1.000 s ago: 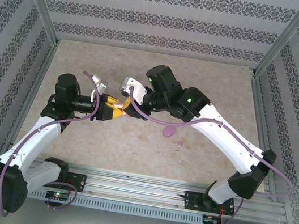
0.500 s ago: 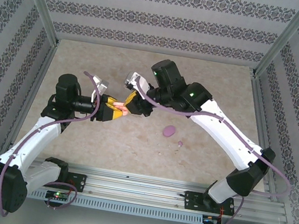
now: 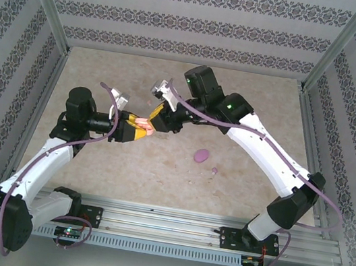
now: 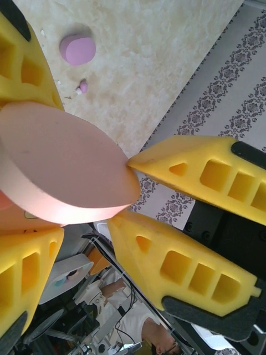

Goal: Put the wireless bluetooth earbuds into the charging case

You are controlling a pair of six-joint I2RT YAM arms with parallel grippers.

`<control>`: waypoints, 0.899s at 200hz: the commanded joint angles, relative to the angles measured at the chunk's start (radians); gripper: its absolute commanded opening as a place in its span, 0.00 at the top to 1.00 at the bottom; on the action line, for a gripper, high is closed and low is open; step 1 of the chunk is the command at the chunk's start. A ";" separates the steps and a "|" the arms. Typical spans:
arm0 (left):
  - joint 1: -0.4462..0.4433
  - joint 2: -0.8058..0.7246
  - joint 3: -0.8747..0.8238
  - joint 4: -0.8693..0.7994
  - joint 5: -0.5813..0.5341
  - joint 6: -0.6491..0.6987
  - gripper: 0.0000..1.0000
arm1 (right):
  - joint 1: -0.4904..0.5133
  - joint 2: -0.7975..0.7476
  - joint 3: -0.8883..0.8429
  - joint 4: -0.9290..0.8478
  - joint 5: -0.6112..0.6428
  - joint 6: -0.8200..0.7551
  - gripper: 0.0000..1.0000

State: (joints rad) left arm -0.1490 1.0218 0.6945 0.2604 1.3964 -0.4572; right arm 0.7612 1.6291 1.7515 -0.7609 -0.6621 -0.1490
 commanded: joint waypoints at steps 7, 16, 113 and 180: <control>-0.042 -0.023 0.055 0.211 0.179 -0.047 0.58 | -0.051 0.066 0.002 0.086 0.076 0.071 0.76; -0.042 -0.020 0.055 0.216 0.179 -0.051 0.58 | -0.057 0.069 0.003 0.092 0.080 0.078 0.76; -0.042 0.005 0.065 0.253 0.164 -0.063 0.59 | -0.088 0.056 -0.063 0.154 -0.059 0.147 0.74; -0.040 -0.011 0.064 0.214 0.090 0.038 0.52 | -0.086 0.017 -0.081 0.137 -0.024 0.129 1.00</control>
State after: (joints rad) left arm -0.1600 1.0531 0.7029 0.3748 1.4330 -0.5388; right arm 0.6895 1.6562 1.6981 -0.6174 -0.7834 -0.0265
